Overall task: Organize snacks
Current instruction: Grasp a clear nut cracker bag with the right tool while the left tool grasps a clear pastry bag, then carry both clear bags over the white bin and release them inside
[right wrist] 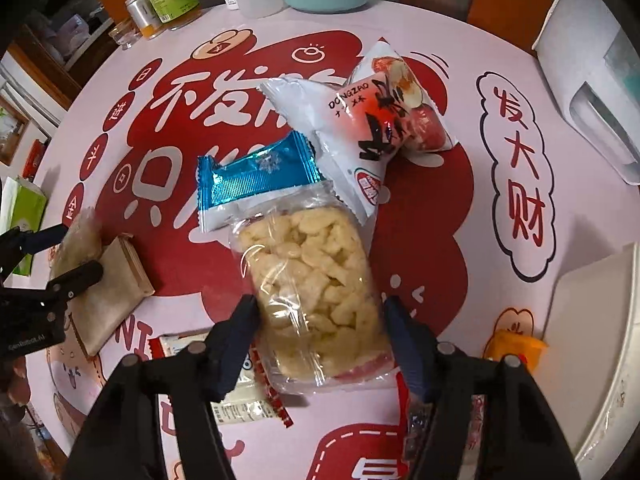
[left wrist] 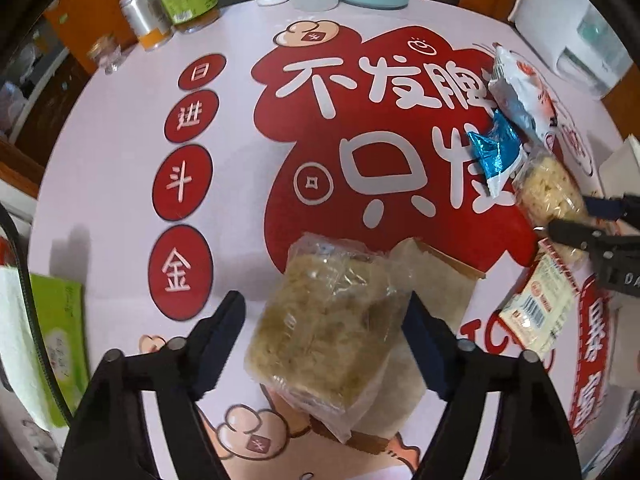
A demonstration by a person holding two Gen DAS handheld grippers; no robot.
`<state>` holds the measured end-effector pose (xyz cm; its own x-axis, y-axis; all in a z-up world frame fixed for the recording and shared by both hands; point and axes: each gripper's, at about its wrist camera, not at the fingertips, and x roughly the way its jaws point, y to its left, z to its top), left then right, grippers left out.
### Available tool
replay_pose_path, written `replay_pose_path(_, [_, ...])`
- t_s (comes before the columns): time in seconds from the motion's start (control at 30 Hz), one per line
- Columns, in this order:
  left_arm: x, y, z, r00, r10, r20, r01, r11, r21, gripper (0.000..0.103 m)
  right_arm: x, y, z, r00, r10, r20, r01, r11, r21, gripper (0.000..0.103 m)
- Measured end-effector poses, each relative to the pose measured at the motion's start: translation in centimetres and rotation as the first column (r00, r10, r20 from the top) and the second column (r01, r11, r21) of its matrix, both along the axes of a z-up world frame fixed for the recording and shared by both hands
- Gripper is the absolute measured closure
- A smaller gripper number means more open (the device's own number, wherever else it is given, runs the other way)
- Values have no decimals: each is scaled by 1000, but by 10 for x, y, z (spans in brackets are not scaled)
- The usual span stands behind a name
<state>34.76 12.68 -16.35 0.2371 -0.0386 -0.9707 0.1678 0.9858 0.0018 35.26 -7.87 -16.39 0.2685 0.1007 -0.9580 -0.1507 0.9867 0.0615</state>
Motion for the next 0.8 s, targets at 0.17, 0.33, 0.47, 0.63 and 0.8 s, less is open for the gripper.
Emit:
replay_pose_path(0.17, [-7,8,5,998,57,15,-57,998,-13,47,-6,2,1,1000,-8,12,8,1000,1,44])
replay_pose_path(0.33, [-14,19,12,991,131,37,-132,991,14,48,-31,2,15,998,-17,68,19,999,-26,46])
replay_pose_path(0.47, [-26,24,33,983,170,63,-169,985,-23,48,-53,0,38,991,-29,128,31,999,-14,46])
replay_pose_path(0.63, [-63,9,81,979,126,160,-118,991,-55,49,-94,-7,72,976,-49,212,39,998,50,46])
replay_pose_path(0.8, [-109,-19,134,963,61,261,-36,994,-100,48,-139,-14,104,951,-87,297,59,993,101,46])
